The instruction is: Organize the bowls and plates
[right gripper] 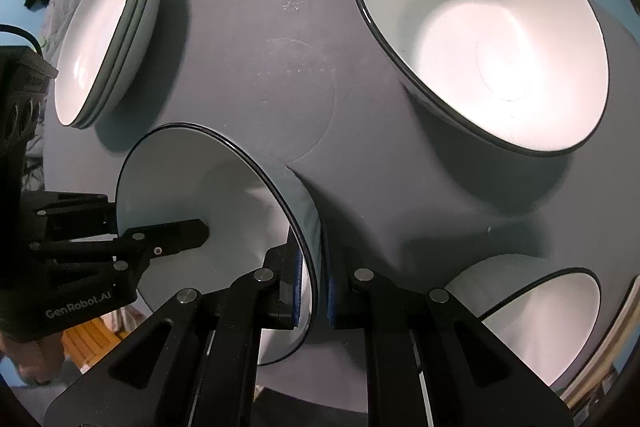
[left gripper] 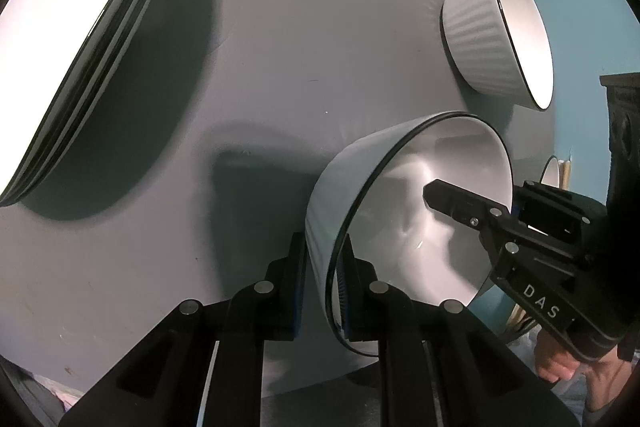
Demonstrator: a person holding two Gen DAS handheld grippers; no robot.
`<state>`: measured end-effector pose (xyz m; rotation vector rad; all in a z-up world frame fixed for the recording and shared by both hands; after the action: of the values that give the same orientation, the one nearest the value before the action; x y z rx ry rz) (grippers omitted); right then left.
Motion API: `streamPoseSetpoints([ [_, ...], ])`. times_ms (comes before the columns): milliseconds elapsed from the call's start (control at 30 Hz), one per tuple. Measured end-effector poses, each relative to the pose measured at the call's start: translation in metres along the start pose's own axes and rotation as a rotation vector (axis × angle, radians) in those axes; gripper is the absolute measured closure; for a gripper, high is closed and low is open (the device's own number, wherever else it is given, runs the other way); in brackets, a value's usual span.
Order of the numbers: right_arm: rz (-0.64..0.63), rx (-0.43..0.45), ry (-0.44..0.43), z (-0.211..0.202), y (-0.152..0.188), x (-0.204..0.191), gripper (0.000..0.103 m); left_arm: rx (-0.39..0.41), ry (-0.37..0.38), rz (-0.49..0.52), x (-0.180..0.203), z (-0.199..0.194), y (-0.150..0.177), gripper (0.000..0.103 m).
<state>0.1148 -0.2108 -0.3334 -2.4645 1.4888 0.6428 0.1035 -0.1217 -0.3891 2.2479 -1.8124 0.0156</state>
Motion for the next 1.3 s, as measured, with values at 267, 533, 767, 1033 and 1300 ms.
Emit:
streamPoseSetpoints([
  [267, 0.044, 0.002, -0.002, -0.006, 0.007, 0.002, 0.095, 0.023, -0.066, 0.038, 0.002, -0.015, 0.017, 0.090],
  [533, 0.057, 0.026, -0.003, -0.041, -0.001, 0.020, 0.095, 0.052, -0.048, 0.030, 0.016, -0.031, 0.017, 0.090],
  [767, 0.070, 0.061, 0.001, -0.084, 0.000, 0.027, 0.095, 0.088, -0.039, 0.045, 0.022, -0.062, 0.015, 0.090],
  [1033, 0.077, 0.107, 0.028, -0.127, -0.013, 0.029, 0.095, 0.145, -0.047, 0.101, 0.044, -0.096, -0.009, 0.090],
  [1300, 0.102, 0.153, 0.030, -0.136, -0.043, 0.040, 0.095, 0.199, -0.077, 0.156, 0.068, -0.120, -0.046, 0.090],
])
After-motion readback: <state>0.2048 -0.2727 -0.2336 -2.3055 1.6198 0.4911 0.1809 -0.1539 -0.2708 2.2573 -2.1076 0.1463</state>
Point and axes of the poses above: each gripper's, at about its wrist camera, not at the fingertips, and z roughly the way its jaws point, x to its right, y to its underside, the point moved 9 cm from there along z, roughly the way its jaws point, and after that the axes turned 12 degrees about -y, right-handed, at the moved point
